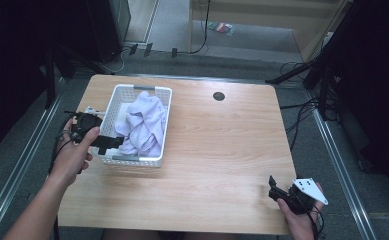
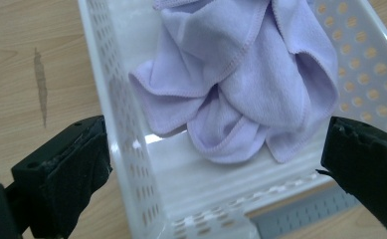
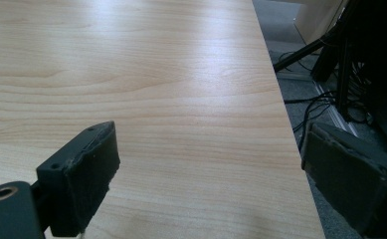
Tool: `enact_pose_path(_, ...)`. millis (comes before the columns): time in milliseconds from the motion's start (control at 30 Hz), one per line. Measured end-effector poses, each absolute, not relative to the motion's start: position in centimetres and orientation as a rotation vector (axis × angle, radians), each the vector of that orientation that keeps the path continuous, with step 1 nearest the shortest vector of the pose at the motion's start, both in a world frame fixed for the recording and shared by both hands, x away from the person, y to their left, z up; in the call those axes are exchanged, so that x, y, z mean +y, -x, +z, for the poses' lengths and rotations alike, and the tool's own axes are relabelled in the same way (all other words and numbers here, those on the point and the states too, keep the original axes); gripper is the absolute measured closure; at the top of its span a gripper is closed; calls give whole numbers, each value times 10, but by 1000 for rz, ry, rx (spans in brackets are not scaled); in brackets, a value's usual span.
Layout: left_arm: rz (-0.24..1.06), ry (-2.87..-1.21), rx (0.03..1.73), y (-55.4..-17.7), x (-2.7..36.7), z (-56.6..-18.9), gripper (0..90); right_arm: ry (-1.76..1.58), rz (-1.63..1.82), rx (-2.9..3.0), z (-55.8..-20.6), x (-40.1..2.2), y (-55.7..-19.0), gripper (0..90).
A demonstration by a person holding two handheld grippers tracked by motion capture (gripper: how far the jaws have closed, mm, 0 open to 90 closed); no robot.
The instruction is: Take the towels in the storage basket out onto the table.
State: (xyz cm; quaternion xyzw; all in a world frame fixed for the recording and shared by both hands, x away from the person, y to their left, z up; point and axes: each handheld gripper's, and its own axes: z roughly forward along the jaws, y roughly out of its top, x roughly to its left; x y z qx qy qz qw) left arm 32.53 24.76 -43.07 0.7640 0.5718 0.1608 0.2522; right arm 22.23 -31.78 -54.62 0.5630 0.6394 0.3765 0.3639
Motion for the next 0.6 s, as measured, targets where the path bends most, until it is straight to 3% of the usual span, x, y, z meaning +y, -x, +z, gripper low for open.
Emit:
enact_pose_path(267, 443, -2157, 1593, -362, 219, -435, 0, -1454, 973, 1648, -546, -318, -223, 80)
enact_pose_path(600, 341, -2158, 1672, -395, 202, -452, 0, -1456, 976, 1652, -546, -318, -223, 80)
